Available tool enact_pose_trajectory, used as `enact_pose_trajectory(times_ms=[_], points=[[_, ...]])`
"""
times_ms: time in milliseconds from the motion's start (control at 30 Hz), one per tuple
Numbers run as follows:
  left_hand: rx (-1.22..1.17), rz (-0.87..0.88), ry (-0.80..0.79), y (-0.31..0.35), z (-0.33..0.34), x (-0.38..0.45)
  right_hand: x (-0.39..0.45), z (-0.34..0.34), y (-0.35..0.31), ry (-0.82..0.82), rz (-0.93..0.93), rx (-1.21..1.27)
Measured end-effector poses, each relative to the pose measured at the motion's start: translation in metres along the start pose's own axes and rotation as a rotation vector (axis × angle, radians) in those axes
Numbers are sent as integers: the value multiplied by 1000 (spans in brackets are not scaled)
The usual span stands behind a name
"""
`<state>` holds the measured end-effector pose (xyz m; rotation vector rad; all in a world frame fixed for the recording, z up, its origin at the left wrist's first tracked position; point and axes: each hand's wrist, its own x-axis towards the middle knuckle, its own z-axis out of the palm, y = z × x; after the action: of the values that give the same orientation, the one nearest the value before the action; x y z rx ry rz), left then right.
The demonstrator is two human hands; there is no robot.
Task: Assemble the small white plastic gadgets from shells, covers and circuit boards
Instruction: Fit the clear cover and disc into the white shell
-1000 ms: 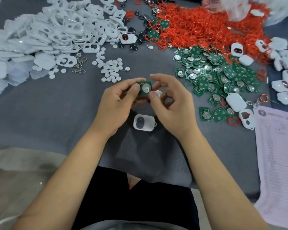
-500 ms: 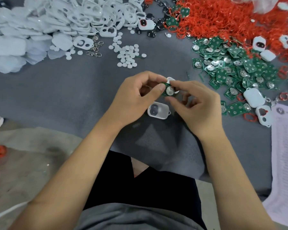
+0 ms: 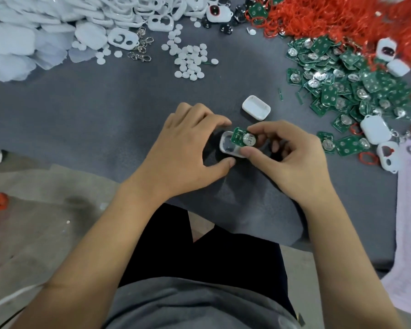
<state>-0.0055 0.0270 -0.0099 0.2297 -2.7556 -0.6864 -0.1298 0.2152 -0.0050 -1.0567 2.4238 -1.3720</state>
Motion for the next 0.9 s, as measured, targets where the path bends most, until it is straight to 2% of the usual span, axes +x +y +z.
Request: enact_pose_trajectory(times_ms=[167,467,700,900], points=[[-9,-10,42,-1,4,1,0,3,0,-41,-25,-82],[-63,-31,59,-2,5,3,8,9,-9,-17,-53,-162],[-13,-11,6,-2,2,3,7,7,-13,-36,-62,-194],[-59,-16,23,-2,1,2,7,5,-14,-48,-61,-212]])
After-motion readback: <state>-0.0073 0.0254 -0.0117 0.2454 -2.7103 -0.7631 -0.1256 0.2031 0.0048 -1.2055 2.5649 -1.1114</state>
